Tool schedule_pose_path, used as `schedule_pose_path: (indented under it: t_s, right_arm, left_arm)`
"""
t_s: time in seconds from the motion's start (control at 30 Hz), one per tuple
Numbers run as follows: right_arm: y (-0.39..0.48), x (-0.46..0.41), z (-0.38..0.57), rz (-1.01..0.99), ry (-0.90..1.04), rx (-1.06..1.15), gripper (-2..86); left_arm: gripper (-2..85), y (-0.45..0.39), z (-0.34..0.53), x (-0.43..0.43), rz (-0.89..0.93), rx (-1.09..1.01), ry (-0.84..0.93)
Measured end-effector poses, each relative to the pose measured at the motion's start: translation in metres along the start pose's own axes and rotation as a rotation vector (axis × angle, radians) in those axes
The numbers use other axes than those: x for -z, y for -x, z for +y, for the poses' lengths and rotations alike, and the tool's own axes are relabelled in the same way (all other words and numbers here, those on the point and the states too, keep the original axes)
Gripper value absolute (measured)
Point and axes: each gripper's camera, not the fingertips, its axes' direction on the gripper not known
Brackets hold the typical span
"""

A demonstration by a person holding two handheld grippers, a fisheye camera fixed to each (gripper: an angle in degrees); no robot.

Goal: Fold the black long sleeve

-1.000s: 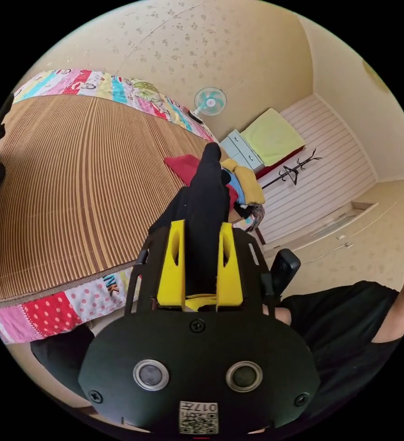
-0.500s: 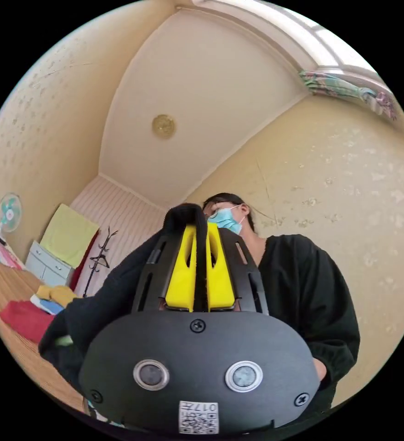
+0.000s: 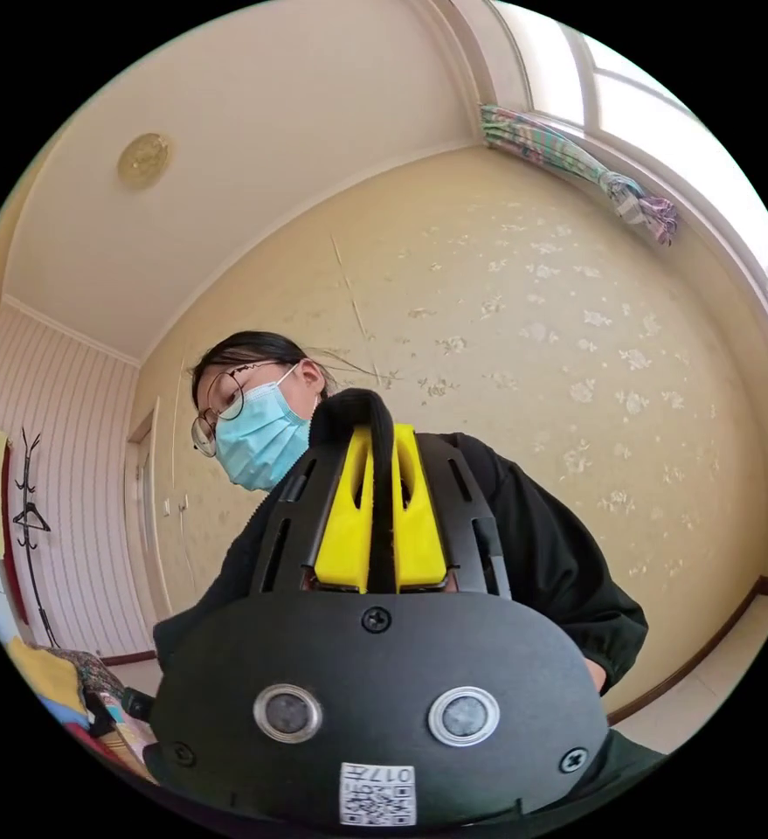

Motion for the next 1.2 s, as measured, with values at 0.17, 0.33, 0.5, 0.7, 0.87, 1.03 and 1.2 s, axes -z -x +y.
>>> schedule_pose_path:
  t_s: [0.17, 0.33, 0.5, 0.7, 0.87, 1.03, 1.2]
  right_arm:
    - [-0.067, 0.022, 0.016, -0.357, -0.068, -0.166, 8.5]
    - [-0.070, 0.056, 0.025, -0.005, -0.043, -0.161, 17.1]
    - [-0.105, 0.024, 0.025, -0.277, 0.182, -0.186, 17.9]
    - [-0.135, 0.005, 0.072, -0.862, 0.012, -0.186, 16.9]
    - [-0.113, -0.003, 0.093, -0.763, 0.043, -0.166, 12.2]
    - [-0.072, -0.039, 0.085, -0.552, 0.231, -0.083, 4.4]
    - [-0.024, 0.039, 0.048, -0.177, -0.162, -0.036, 3.5]
  left_arm:
    - [2.0, -0.018, 0.010, -0.002, -0.040, 0.017, -0.014]
    - [1.8, -0.033, 0.019, 0.001, -0.037, -0.018, -0.078]
    - [1.8, -0.008, 0.034, -0.009, -0.004, 0.011, -0.100]
    - [2.0, -0.004, 0.038, -0.013, -0.045, 0.001, -0.118]
    - [2.4, 0.001, 0.042, -0.016, -0.096, -0.020, -0.135]
    - [2.6, 0.008, 0.047, -0.016, -0.201, -0.027, -0.158]
    - [2.9, 0.004, 0.009, -0.041, -0.620, 0.154, 0.045]
